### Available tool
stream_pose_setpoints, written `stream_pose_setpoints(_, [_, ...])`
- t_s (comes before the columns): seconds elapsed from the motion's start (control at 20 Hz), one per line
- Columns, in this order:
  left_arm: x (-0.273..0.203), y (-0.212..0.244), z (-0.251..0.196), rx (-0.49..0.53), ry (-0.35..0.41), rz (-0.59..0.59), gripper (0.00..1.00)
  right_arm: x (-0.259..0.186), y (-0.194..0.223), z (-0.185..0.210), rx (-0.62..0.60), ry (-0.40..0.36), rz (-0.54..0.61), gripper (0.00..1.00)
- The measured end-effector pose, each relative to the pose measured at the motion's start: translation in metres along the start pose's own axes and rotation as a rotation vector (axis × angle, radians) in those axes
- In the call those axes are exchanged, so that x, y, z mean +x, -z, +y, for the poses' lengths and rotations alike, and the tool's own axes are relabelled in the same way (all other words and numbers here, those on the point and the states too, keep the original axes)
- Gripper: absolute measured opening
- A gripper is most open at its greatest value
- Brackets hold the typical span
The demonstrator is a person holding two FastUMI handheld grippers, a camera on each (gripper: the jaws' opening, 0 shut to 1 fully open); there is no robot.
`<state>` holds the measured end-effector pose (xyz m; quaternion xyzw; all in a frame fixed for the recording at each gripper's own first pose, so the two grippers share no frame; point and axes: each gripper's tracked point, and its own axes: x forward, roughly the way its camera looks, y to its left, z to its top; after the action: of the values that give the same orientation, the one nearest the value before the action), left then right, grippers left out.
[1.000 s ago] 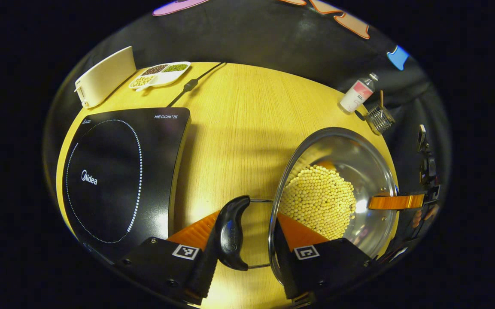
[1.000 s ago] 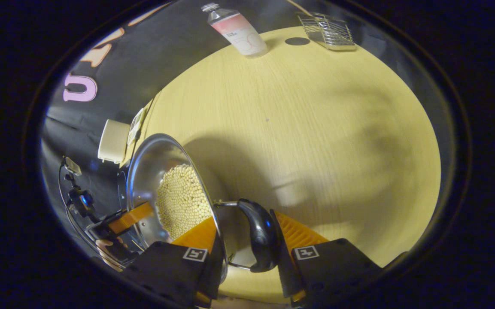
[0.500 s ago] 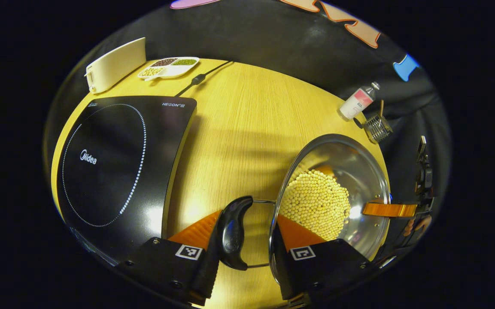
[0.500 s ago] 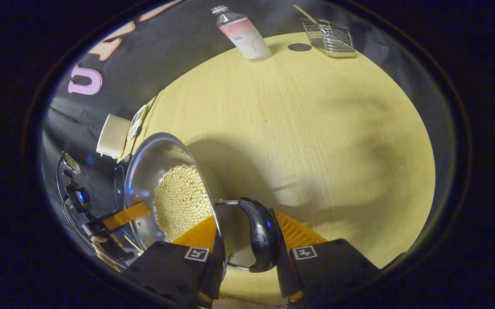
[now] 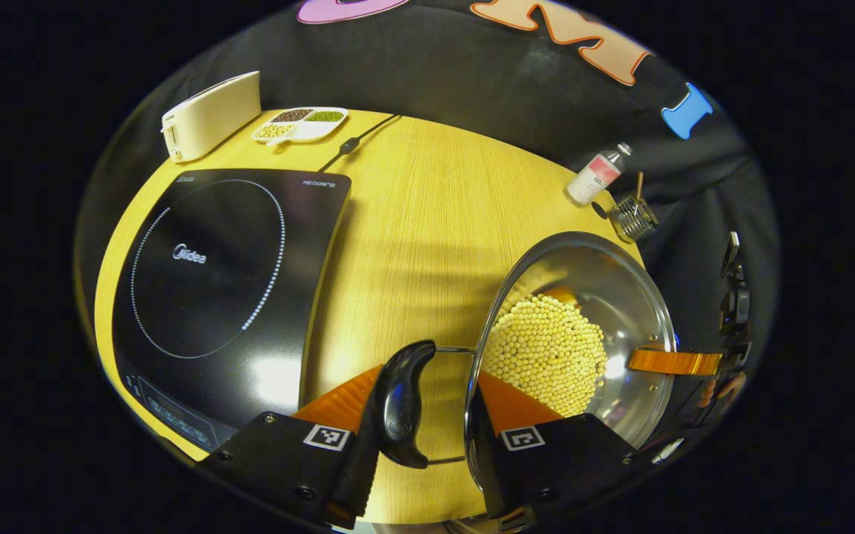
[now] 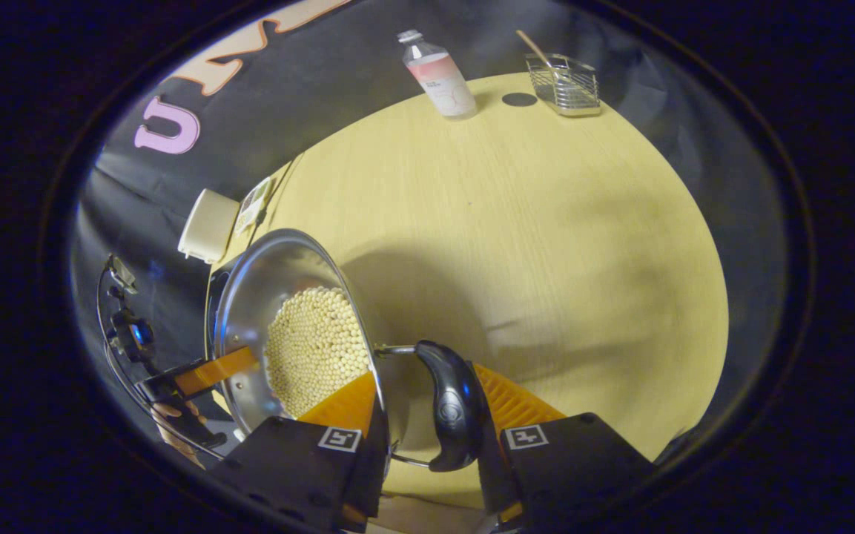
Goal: First push the handle of the pot to place it horizontally, then grasp the pot with both hands and set it on the induction cooktop.
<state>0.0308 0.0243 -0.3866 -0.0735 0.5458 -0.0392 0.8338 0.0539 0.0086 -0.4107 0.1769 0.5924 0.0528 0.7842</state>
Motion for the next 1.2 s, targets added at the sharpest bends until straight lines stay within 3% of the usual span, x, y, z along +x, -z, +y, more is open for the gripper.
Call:
stream_pose_setpoints(0.55, [-0.07,-0.006,0.06,0.037,-0.007,-0.031,0.62,-0.024,0.043,0.081,0.006,-0.018,-0.046,0.55])
stream_pose_setpoints(0.75, [-0.088,-0.02,0.105,0.075,-0.001,-0.048,0.61,-0.017,0.058,0.13,0.028,-0.009,-0.056,0.55])
stream_pose_setpoints(0.8, [-0.091,-0.022,0.119,0.076,0.001,-0.048,0.59,-0.015,0.062,0.143,0.033,-0.007,-0.058,0.49])
stream_pose_setpoints(1.2, [-0.111,-0.048,0.22,0.118,-0.01,-0.086,0.59,0.025,0.083,0.242,0.034,-0.011,-0.079,0.49])
